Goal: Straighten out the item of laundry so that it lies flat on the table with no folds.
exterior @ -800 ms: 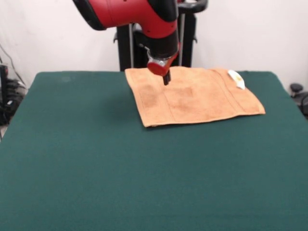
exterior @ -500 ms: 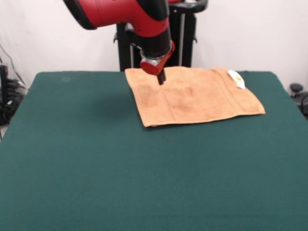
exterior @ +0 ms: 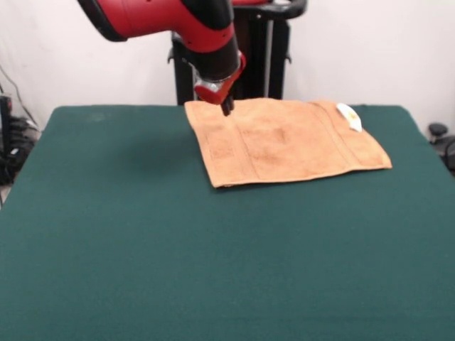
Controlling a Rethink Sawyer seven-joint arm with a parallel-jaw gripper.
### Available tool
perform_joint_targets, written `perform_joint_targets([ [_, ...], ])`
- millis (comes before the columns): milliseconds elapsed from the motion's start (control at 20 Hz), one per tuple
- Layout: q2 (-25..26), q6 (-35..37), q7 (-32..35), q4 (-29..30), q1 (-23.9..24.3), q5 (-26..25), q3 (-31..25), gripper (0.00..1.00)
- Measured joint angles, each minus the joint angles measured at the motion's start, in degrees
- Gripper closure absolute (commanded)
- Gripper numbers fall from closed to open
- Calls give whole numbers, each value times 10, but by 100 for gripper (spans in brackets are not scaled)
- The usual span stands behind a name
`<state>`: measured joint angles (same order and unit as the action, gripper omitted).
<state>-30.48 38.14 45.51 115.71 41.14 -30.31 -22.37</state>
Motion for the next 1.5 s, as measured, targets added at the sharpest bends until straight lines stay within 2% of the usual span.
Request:
perform_joint_targets([
  [350,-7,19,0,-6,9,0,-26,100],
  [600,-8,24,0,-31,11,0,-39,100],
  [1200,-5,70,0,-119,13,-2,-58,100],
  [1500,12,91,0,-176,13,-2,-61,100],
])
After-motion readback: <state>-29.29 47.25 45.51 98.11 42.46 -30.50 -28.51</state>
